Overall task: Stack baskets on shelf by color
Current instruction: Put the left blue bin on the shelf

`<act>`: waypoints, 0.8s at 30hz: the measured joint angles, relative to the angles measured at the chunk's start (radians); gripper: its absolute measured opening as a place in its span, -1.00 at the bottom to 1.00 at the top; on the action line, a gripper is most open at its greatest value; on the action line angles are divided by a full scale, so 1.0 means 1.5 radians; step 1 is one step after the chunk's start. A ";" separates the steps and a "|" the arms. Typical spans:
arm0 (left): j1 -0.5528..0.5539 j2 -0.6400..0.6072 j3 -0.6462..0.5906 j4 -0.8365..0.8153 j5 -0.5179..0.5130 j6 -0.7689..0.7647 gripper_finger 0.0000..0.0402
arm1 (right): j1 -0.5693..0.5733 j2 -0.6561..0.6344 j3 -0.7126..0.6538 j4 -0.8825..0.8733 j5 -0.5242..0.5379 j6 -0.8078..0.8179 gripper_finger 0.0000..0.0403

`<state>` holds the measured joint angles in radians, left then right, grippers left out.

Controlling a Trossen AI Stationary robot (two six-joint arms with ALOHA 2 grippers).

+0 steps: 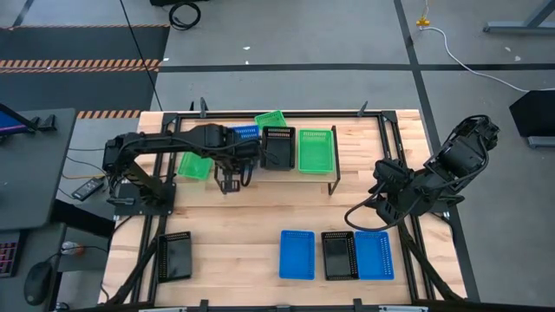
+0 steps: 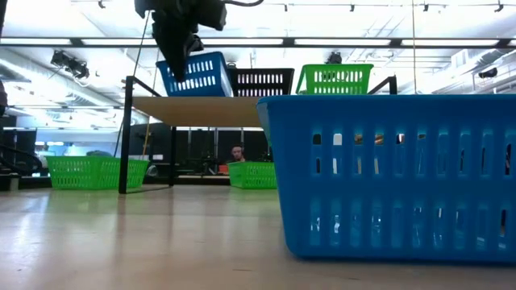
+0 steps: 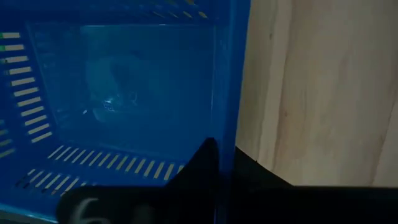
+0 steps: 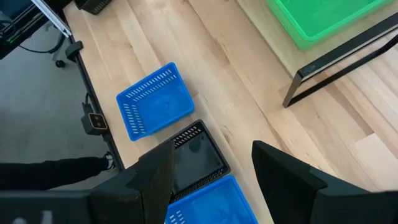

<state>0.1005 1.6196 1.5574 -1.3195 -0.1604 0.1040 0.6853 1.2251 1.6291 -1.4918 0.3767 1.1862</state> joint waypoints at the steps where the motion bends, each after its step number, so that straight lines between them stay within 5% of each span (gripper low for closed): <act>1: 0.002 0.001 0.000 0.000 0.000 0.003 -0.97 | 0.000 0.000 0.000 0.000 0.000 0.000 0.09; 24: -0.003 -0.002 -0.046 0.022 0.014 -0.036 -0.96 | 0.000 0.000 0.000 -0.001 -0.002 0.007 0.09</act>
<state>0.0959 1.6165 1.4879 -1.2865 -0.1394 0.0494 0.6853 1.2255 1.6291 -1.4925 0.3733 1.1969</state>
